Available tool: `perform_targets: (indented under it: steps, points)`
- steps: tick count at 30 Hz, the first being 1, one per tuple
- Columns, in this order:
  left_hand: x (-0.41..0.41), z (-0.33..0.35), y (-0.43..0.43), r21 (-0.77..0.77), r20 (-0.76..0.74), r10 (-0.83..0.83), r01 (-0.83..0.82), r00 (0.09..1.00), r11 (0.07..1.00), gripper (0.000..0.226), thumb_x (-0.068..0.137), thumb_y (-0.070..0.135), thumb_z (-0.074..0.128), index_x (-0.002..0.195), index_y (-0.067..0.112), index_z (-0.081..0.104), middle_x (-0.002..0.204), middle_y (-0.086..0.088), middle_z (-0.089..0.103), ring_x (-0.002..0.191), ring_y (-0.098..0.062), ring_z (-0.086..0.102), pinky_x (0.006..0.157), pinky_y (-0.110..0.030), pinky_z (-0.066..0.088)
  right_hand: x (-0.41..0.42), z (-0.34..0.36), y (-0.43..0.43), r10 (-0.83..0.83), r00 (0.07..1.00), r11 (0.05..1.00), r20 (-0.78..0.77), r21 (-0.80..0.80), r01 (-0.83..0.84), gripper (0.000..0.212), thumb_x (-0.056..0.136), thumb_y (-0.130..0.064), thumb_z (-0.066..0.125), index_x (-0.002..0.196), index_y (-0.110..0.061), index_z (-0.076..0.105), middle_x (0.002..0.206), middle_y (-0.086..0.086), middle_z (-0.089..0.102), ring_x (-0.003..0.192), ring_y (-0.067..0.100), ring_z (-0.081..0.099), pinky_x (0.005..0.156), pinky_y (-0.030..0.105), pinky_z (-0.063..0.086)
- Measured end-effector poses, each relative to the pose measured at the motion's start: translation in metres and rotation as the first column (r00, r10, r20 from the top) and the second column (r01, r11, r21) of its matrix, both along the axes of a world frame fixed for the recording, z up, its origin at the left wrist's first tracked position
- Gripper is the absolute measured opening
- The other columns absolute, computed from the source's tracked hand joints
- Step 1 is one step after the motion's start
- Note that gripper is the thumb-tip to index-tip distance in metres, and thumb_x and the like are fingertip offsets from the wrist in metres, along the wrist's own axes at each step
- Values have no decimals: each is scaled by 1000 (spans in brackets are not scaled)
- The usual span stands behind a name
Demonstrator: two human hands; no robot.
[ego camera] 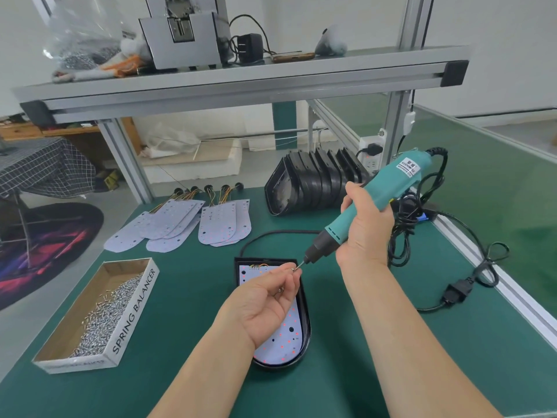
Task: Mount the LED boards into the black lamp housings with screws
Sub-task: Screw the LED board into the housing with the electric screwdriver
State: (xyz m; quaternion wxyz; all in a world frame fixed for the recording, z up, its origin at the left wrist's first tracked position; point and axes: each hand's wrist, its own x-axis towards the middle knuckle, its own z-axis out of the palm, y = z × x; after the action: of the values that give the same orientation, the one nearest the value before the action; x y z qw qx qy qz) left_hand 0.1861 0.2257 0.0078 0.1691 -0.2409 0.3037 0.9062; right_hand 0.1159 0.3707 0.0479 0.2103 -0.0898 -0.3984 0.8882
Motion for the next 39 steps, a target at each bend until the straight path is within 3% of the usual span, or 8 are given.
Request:
perform_targets:
  steps: [11,18,22,29,31,34,37,39]
  points:
    - [3,6,6,-47,-43,29,-31,999,998,15,91,-17,52,98,-15,66,79,-23,72,59,-22,71,54,-20,59,3,6,1,-22,1000,1000,-8,16,22,20,83,-12,72,80,-21,54,63,-7,53,56,8,49,62,23,44]
    - [7,-3,20,-368,-279,121,-222,953,903,17,89,-16,59,86,-4,70,80,-12,74,74,-18,75,66,-18,58,6,10,-5,-105,994,993,-18,53,106,20,81,-12,72,77,-21,54,59,-10,52,54,6,48,60,21,43]
    - [9,-5,23,-421,-367,138,-297,920,857,21,89,-14,62,83,2,74,80,-9,75,77,-19,74,69,-17,57,5,10,-7,-158,987,986,8,53,157,21,82,-13,71,80,-20,51,59,-11,52,54,5,48,55,18,44]
    - [8,0,8,-392,-297,0,-122,955,912,40,87,-13,63,117,13,59,94,-22,76,80,-23,75,78,-24,58,1,11,-7,-169,985,985,28,40,168,23,82,-13,72,79,-19,50,58,-9,52,53,8,48,57,21,44]
    - [9,4,-6,-470,-264,-62,-72,963,880,40,83,-9,70,116,9,56,90,-20,76,70,-19,73,68,-22,58,-1,13,-5,-167,986,985,18,49,166,22,81,-13,72,80,-19,50,58,-9,53,54,8,49,61,24,45]
    - [4,8,-34,-715,-260,1,-193,966,672,25,86,11,75,108,5,64,72,0,71,53,-6,58,47,-17,43,-7,13,-3,-162,987,983,-16,85,163,22,82,-13,73,79,-20,53,58,-9,54,54,8,51,60,22,46]
    - [-4,3,-64,-949,-221,114,-240,969,203,33,83,46,77,91,18,61,86,5,64,78,-10,59,59,-28,40,-9,6,-9,-125,991,982,-41,139,130,22,84,-21,77,79,-20,55,59,-7,55,54,8,52,55,17,46]
    - [-5,-7,-69,-996,-55,8,-55,998,67,52,79,65,71,90,15,60,89,5,60,82,-13,55,62,-29,40,-10,-1,-17,-101,994,971,-51,214,109,23,80,-26,79,77,-20,57,62,-4,56,56,11,54,57,19,47]
